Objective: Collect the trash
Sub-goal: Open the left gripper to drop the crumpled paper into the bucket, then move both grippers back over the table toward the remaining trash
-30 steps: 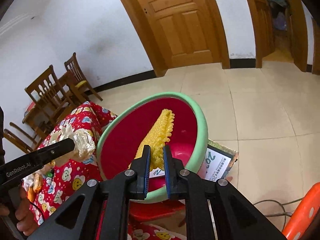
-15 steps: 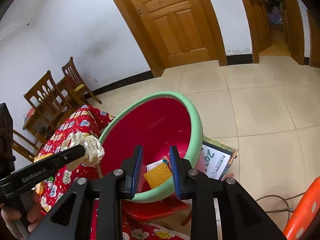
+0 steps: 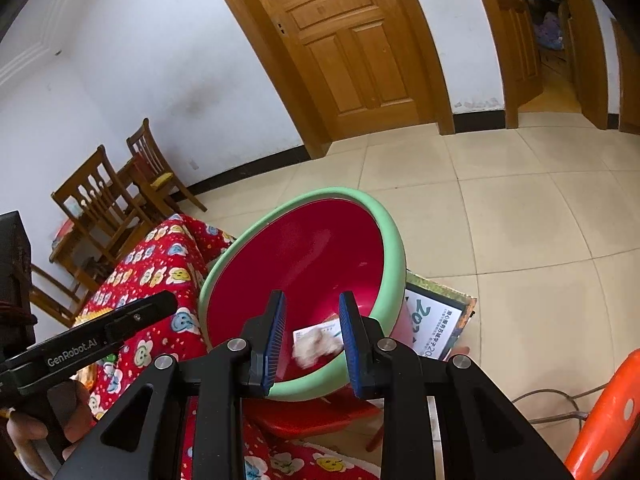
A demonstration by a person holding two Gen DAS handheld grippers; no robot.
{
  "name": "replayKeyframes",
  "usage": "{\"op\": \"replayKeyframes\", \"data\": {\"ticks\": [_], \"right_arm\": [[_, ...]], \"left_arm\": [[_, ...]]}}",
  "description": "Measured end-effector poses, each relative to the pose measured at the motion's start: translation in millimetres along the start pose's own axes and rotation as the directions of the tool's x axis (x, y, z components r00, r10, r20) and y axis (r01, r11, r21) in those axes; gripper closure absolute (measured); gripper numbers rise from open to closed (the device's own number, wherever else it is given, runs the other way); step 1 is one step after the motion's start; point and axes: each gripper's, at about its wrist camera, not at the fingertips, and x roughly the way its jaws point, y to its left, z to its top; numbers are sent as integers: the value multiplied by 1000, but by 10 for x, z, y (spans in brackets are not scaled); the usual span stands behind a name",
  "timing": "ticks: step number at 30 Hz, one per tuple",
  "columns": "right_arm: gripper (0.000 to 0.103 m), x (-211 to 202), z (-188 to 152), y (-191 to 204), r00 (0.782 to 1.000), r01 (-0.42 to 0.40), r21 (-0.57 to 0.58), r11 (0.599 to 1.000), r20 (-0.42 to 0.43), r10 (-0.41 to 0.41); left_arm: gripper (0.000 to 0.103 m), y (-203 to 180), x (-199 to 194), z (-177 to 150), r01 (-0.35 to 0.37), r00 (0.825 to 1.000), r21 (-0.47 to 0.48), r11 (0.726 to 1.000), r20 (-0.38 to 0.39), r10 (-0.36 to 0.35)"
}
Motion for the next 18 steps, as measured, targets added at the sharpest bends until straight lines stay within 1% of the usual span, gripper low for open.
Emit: {"op": "replayKeyframes", "data": {"ticks": [3, 6, 8, 10, 12, 18], "right_arm": [[75, -33, 1, 13, 1000, -4, -1, 1000, 4, 4], [75, -78, -6, 45, 1000, -12, -5, 1000, 7, 12], [73, -102, -12, 76, 1000, -19, -8, 1000, 6, 19], [63, -128, -19, 106, 1000, -31, -9, 999, 5, 31], [58, -158, -30, 142, 999, -39, -8, 999, 8, 39], [57, -239, -44, 290, 998, -62, -28, 998, 10, 62]], "left_arm": [[40, 24, -59, -22, -20, 1000, -10, 1000, 6, 20], [39, 57, -136, -54, -34, 999, -22, 999, 14, 34], [38, 91, -204, -79, -46, 999, -32, 998, 21, 47], [35, 132, -286, -106, -62, 998, -42, 997, 31, 63], [35, 190, -368, -137, -74, 996, -54, 996, 42, 76], [34, 381, -600, -228, -103, 992, -104, 989, 59, 109]]}}
